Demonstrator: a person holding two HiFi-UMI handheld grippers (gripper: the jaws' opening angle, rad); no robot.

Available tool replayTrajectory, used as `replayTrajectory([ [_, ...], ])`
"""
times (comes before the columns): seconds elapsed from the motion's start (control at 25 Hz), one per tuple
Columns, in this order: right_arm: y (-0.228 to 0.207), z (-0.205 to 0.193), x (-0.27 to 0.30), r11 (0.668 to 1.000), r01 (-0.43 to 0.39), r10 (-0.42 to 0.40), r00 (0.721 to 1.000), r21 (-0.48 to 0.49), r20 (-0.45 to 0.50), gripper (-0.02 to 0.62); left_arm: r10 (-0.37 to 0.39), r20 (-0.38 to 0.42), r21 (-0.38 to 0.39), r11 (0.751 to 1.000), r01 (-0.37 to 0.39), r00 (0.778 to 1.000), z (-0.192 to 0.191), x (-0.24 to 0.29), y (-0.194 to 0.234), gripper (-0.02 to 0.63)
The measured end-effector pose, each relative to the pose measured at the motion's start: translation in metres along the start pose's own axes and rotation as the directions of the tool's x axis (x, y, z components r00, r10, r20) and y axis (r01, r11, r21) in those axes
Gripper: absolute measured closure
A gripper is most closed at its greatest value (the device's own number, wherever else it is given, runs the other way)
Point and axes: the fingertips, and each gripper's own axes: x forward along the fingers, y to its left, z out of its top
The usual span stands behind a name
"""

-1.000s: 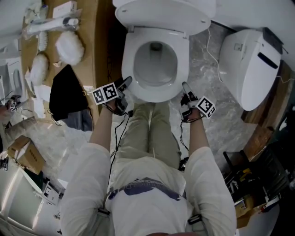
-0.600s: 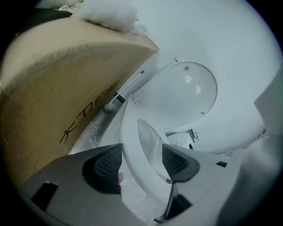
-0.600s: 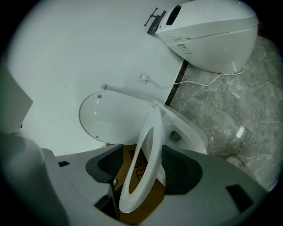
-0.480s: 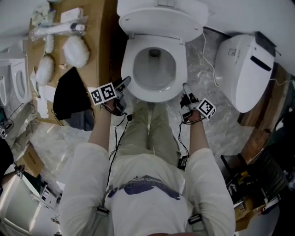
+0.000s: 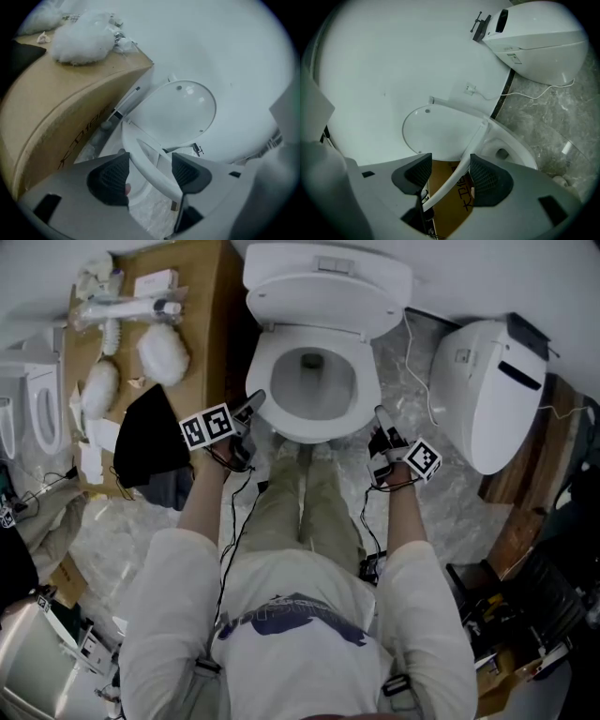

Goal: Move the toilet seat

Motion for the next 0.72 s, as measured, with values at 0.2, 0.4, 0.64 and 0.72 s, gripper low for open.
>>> replayTrajectory([
  [0.2,0.019,0.016,0.006,0.999,-0.026,0.026,1.000,-0.035,0.002,0.331,-0.013,0.027,0.022,1.000,0.013,1.000,0.021,0.000,-0.015,0.342],
  [0.4,0.035,0.029,0.014,0.996,-0.047,0.047,0.999,-0.077,-0.008,0.336,-0.017,0.053,0.036,0.999,0.015,0.998,0.041,0.003,-0.024,0.342],
  [0.64,0.051,0.044,0.023,0.992,-0.075,0.076,0.997,-0.103,0.003,0.341,-0.044,0.105,-0.003,0.999,0.044,0.994,0.064,0.006,-0.036,0.322],
  [0.72,0.055,0.049,0.025,0.990,-0.081,0.082,0.997,-0.114,0.005,0.341,-0.048,0.124,-0.019,0.999,0.050,0.991,0.072,0.007,-0.040,0.316],
])
